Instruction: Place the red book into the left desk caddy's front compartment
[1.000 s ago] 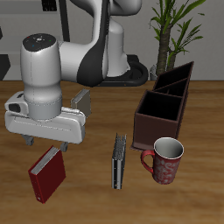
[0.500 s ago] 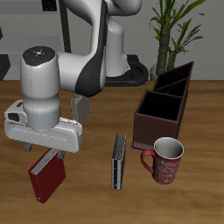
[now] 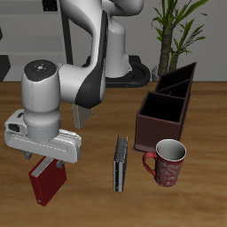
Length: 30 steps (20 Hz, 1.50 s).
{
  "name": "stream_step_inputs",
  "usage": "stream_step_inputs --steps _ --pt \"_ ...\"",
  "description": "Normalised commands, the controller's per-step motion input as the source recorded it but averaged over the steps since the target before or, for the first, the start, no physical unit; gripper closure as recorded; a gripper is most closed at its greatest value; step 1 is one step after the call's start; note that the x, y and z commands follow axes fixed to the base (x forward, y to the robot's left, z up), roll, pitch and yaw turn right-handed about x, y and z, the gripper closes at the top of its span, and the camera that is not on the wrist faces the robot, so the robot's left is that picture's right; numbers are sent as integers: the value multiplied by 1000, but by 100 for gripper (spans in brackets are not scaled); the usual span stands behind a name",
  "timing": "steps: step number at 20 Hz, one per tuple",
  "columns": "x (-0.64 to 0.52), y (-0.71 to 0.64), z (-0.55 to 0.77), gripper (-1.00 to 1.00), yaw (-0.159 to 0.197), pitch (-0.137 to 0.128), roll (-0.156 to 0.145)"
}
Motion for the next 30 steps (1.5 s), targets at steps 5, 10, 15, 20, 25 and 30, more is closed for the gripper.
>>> stream_step_inputs --steps 5,10,15,20,25,30 --pt "0 -86 -145 -100 -28 23 -19" --pt "37 -63 -208 -100 -19 40 -17" --pt "19 3 -47 -100 -17 12 -11" --pt "30 -12 -30 -100 -24 14 -12" --pt "43 -77 -189 100 -33 32 -19" --pt "-2 24 -52 100 -14 1 3"
